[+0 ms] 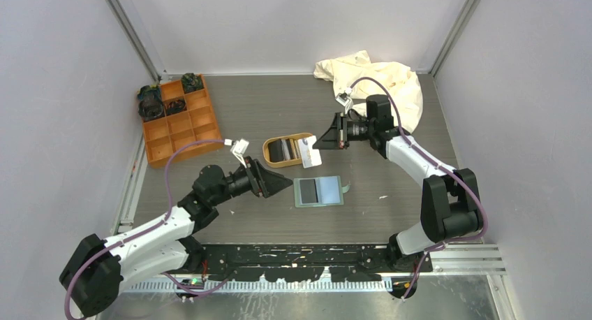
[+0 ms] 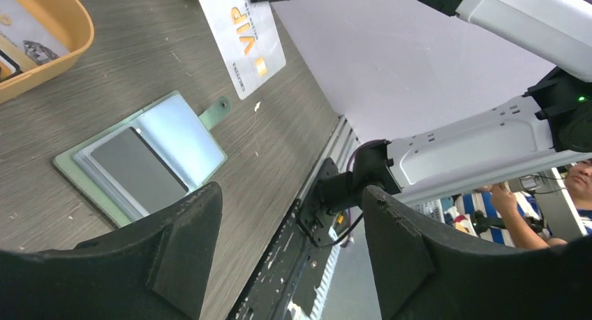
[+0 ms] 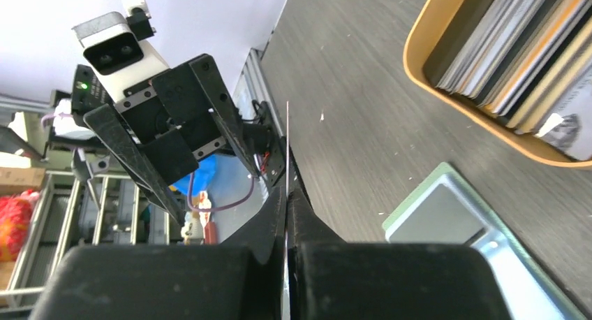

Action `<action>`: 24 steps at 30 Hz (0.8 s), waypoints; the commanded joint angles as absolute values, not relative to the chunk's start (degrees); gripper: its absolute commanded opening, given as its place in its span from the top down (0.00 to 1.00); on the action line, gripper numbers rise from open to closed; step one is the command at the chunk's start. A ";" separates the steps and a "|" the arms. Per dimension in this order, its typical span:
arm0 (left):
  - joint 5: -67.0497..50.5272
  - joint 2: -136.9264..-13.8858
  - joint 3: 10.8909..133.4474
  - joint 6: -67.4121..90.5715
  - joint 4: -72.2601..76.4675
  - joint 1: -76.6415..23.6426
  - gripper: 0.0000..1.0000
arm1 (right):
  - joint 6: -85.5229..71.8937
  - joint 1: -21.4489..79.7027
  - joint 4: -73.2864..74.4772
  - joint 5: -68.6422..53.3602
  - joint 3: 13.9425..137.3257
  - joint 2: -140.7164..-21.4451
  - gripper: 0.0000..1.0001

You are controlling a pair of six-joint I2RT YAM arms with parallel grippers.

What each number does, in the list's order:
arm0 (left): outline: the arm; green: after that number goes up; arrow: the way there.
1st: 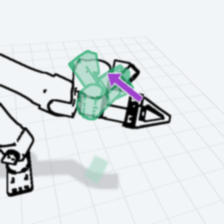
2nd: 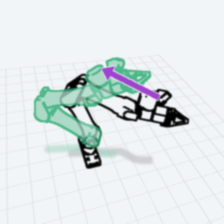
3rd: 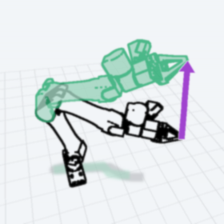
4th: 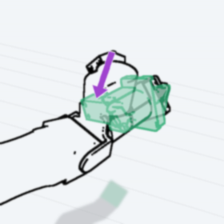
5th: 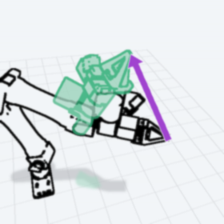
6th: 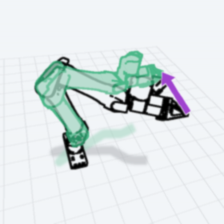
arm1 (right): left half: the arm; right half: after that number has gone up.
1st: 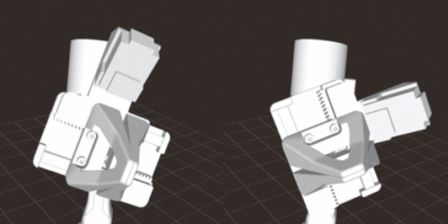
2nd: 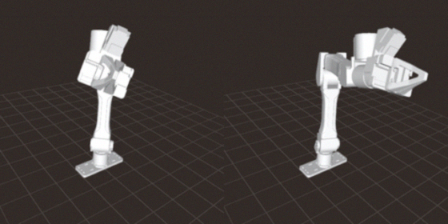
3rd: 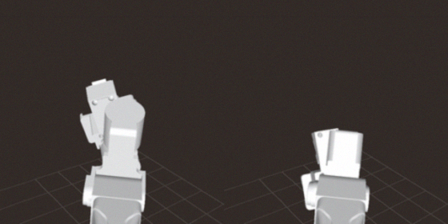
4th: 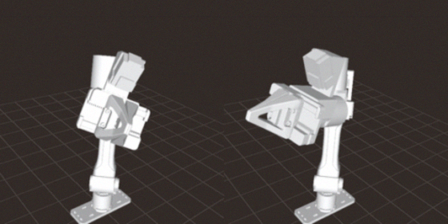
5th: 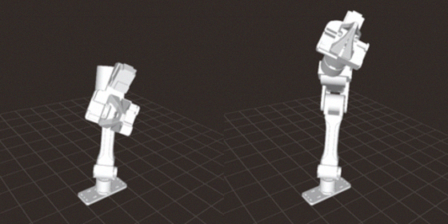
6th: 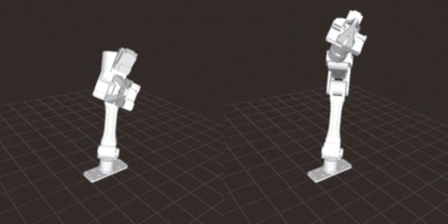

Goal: Put the credit cards into the card holder
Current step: Pick up the credit card from the storage box.

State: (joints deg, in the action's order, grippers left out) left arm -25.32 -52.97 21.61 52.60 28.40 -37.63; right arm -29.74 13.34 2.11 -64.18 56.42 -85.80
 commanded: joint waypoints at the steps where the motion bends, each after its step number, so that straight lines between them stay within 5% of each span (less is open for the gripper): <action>1: -9.06 -53.11 17.89 52.71 43.92 -45.85 0.27 | -32.18 15.71 -6.33 -70.64 54.95 -84.10 0.99; 16: -5.03 -64.66 15.29 53.53 58.23 -52.47 0.31 | -15.20 24.63 10.59 -74.39 59.58 -84.90 0.99; 24: -2.77 -58.90 12.88 53.45 55.06 -52.38 0.49 | -10.74 24.93 14.58 -73.98 60.20 -84.72 0.99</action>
